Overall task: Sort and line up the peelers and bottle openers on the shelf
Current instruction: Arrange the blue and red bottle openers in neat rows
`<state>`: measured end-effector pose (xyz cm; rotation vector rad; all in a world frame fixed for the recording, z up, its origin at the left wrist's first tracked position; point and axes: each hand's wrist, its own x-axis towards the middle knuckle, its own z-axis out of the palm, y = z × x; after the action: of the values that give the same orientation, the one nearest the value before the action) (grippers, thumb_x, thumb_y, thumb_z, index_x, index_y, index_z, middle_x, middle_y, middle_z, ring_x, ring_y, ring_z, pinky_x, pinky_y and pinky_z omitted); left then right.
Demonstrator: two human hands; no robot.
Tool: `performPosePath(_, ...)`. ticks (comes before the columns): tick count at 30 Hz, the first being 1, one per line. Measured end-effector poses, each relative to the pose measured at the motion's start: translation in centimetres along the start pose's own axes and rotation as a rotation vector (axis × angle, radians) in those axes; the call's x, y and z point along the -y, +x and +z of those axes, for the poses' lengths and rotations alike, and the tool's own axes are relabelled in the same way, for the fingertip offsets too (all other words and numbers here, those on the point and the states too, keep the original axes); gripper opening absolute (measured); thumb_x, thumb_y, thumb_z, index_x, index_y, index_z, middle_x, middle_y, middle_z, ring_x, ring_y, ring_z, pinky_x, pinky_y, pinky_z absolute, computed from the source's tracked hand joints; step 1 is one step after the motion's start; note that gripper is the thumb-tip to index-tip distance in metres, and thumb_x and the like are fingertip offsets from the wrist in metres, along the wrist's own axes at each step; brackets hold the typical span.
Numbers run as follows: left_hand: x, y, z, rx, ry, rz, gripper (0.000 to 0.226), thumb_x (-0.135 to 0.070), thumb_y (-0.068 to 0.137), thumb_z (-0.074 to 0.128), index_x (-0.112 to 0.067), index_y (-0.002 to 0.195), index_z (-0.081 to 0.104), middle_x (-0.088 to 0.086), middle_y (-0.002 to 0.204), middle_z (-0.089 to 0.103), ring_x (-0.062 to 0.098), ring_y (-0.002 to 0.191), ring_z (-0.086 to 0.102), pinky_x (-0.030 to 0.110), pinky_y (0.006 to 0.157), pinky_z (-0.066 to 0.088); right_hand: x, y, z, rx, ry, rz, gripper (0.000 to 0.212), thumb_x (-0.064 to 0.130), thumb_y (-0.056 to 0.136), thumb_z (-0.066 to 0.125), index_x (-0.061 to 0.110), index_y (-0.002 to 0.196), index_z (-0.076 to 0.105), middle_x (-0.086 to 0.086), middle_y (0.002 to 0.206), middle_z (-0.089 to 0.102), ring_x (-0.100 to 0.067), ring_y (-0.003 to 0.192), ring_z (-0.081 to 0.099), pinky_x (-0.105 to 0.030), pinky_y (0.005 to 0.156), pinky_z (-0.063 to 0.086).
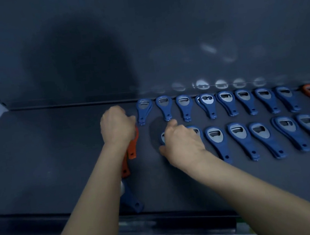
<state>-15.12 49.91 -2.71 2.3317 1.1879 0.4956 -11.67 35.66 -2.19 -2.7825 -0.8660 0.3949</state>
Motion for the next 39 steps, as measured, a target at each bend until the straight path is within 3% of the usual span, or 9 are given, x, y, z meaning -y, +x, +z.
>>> performPosePath(5, 3.2, -0.9, -4.1, 0.112, 0.039, -0.112, 0.013, -0.017, 0.077, 0.069, -0.005, 0.081, 0.069, 0.014, 0.085, 0.067, 0.032, 0.086, 0.062, 0.028, 0.067, 0.041, 0.6, 0.0, -0.6, -0.054, -0.155, -0.008, 0.042, 0.026, 0.089, 0.061, 0.002, 0.119, 0.045, -0.011, 0.112, 0.062, -0.030, 0.105, 0.059, -0.030, 0.066, 0.037)
performPosePath(8, 5.0, -2.7, -6.1, 0.181, 0.099, -0.201, 0.017, -0.024, 0.076, 0.073, -0.008, 0.080, 0.069, 0.012, 0.086, 0.066, 0.031, 0.084, 0.061, 0.028, 0.065, 0.042, 2.4, -0.3, -0.6, -0.196, -0.140, -0.199, 0.024, 0.016, 0.091, 0.057, 0.004, 0.111, 0.050, -0.013, 0.109, 0.061, -0.033, 0.104, 0.058, -0.031, 0.065, 0.034)
performPosePath(13, 7.2, -6.2, -7.7, 0.317, 0.112, -0.206, 0.016, -0.020, 0.074, 0.076, -0.018, 0.070, 0.060, 0.009, 0.089, 0.066, 0.025, 0.084, 0.060, 0.033, 0.072, 0.049, 5.3, 0.5, -0.2, 0.038, -0.059, -0.537, 0.043, -0.005, 0.084, 0.048, 0.012, 0.124, 0.049, -0.011, 0.121, 0.046, -0.030, 0.115, 0.038, -0.037, 0.081, 0.040)
performPosePath(15, 7.5, -7.6, -8.1, 0.321, 0.101, -0.224, 0.026, -0.030, 0.071, 0.078, -0.012, 0.074, 0.059, 0.008, 0.082, 0.065, 0.023, 0.076, 0.059, 0.033, 0.065, 0.047, 5.8, 1.4, 0.2, 0.056, -0.041, -0.445, 0.033, 0.013, 0.090, 0.054, 0.007, 0.122, 0.049, -0.014, 0.125, 0.046, -0.033, 0.118, 0.039, -0.037, 0.085, 0.040)
performPosePath(18, 7.2, -9.6, -7.9, 0.354, 0.131, -0.236, 0.044, -0.044, 0.064, 0.080, -0.012, 0.077, 0.053, 0.003, 0.078, 0.058, 0.020, 0.073, 0.055, 0.030, 0.055, 0.039, 6.4, 2.0, 0.9, 0.045, 0.039, -0.305, 0.053, 0.040, 0.090, 0.057, 0.001, 0.123, 0.046, -0.020, 0.126, 0.047, -0.036, 0.119, 0.042, -0.040, 0.089, 0.041)
performPosePath(23, 6.8, -10.6, -7.5, 0.380, 0.196, -0.185, 0.040, -0.025, 0.068, 0.081, -0.011, 0.091, 0.052, 0.008, 0.100, 0.057, 0.025, 0.090, 0.053, 0.030, 0.067, 0.038, 7.1, 2.1, 1.7, 0.018, 0.067, -0.287, 0.046, 0.015, 0.090, 0.059, 0.000, 0.128, 0.040, -0.022, 0.131, 0.041, -0.036, 0.122, 0.038, -0.038, 0.093, 0.040)
performPosePath(27, 6.6, -10.5, -7.2, 0.374, 0.191, -0.224, 0.039, -0.024, 0.070, 0.081, -0.006, 0.095, 0.057, 0.007, 0.093, 0.059, 0.024, 0.083, 0.054, 0.028, 0.064, 0.040, 6.9, 2.5, 1.4, 0.026, 0.180, -0.232, 0.034, 0.000, 0.085, 0.054, -0.003, 0.117, 0.044, -0.025, 0.123, 0.049, -0.040, 0.114, 0.047, -0.039, 0.083, 0.043)
performPosePath(32, 6.8, -10.3, -6.9, 0.296, 0.156, -0.266, 0.032, -0.026, 0.073, 0.077, -0.006, 0.088, 0.057, 0.009, 0.086, 0.059, 0.025, 0.078, 0.055, 0.030, 0.060, 0.041, 6.6, 3.6, 1.1, 0.122, 0.237, -0.154, 0.018, 0.009, 0.083, 0.066, 0.006, 0.091, 0.050, -0.016, 0.117, 0.057, -0.034, 0.107, 0.055, -0.033, 0.073, 0.042)
performPosePath(39, 6.1, -10.9, -5.8, 0.078, 0.226, -0.270, 0.026, -0.019, 0.079, 0.068, -0.006, 0.072, 0.046, 0.008, 0.072, 0.048, 0.027, 0.064, 0.045, 0.029, 0.050, 0.031, 6.2, 4.8, 1.9, 0.101, 0.355, -0.143, 0.030, 0.018, 0.080, 0.071, 0.011, 0.074, 0.042, -0.011, 0.106, 0.061, -0.026, 0.086, 0.053, -0.028, 0.066, 0.038)
